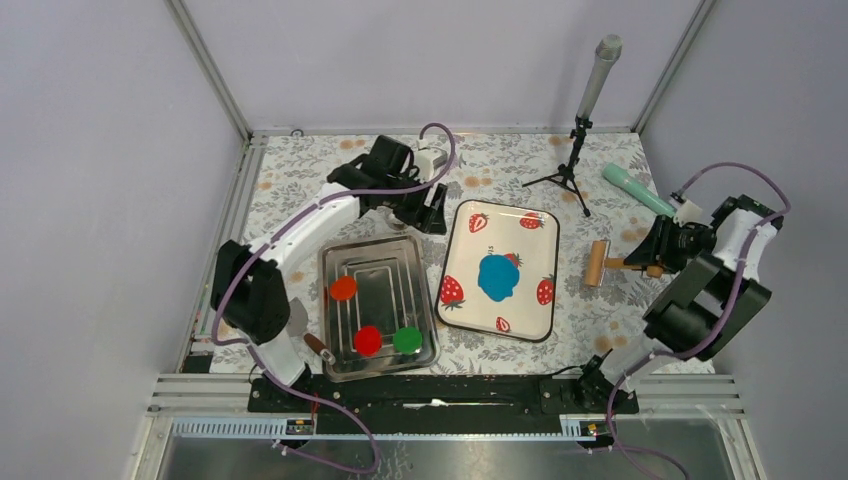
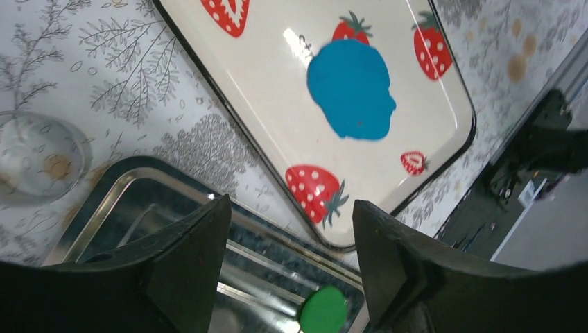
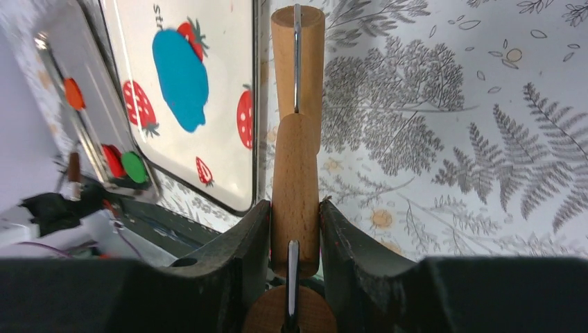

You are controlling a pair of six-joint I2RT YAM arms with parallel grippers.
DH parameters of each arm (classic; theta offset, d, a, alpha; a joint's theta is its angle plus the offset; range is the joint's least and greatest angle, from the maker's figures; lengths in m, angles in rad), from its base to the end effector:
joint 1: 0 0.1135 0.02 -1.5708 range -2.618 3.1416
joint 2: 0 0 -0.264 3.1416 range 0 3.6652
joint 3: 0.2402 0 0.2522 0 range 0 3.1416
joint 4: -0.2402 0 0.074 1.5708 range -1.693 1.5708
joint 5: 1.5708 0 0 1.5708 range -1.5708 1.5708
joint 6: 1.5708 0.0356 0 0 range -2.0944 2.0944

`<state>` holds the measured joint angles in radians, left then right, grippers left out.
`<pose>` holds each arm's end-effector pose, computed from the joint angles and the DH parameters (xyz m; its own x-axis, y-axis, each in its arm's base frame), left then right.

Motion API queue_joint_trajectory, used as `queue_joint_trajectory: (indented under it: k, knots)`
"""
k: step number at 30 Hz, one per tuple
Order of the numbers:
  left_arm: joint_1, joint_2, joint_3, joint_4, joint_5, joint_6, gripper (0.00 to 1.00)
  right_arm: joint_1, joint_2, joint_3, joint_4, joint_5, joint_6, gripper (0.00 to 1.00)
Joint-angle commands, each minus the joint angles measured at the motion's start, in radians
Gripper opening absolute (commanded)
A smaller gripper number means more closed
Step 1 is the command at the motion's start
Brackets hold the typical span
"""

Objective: Roll out the dumpling wrappers from the dough

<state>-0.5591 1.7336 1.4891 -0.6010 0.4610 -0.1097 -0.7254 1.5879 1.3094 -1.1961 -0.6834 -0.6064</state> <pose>0.3182 -0.2178 0.2937 -0.7099 0.3286 -0.6229 0.6514 0.6425 -0.4035 0.2291 -0.1731 0.2667 -0.8793 0.1890 -0.4371 -0.0390 0.8862 0.4617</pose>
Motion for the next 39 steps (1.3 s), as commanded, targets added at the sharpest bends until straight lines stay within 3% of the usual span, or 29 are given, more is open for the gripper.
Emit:
queue_joint_trajectory:
  k: [1,4,6,12,17,25,30,34,39]
  knots:
    - [0.012,-0.099,0.051,-0.176,0.007,0.228,0.69,-0.028,0.141,-0.012,0.023,-0.122,0.024,0.0]
    - [0.041,-0.129,0.01,-0.174,0.017,0.226,0.69,-0.028,0.241,-0.041,-0.018,-0.158,0.017,0.0]
    - [0.072,-0.138,-0.019,-0.144,0.053,0.185,0.69,-0.028,0.212,-0.112,0.073,-0.148,0.083,0.01]
    - [0.168,-0.188,-0.145,0.009,0.107,0.024,0.68,-0.026,0.139,-0.171,0.241,-0.008,0.203,0.35]
    - [0.231,-0.194,-0.227,0.101,-0.035,-0.094,0.69,-0.026,0.106,-0.143,0.289,0.137,0.227,0.59]
    - [0.316,-0.243,-0.249,0.035,-0.186,-0.033,0.7,-0.021,0.068,-0.124,0.348,0.251,0.23,0.66]
    - [0.331,-0.287,-0.242,-0.045,-0.216,0.138,0.69,0.007,-0.057,-0.176,0.408,0.334,0.162,0.69]
    - [0.332,-0.309,-0.246,-0.119,-0.336,0.26,0.69,0.058,-0.154,-0.213,0.433,0.355,0.101,0.71]
    - [0.339,-0.293,-0.218,-0.214,-0.535,0.311,0.69,0.205,-0.24,-0.202,0.419,0.352,0.109,0.71]
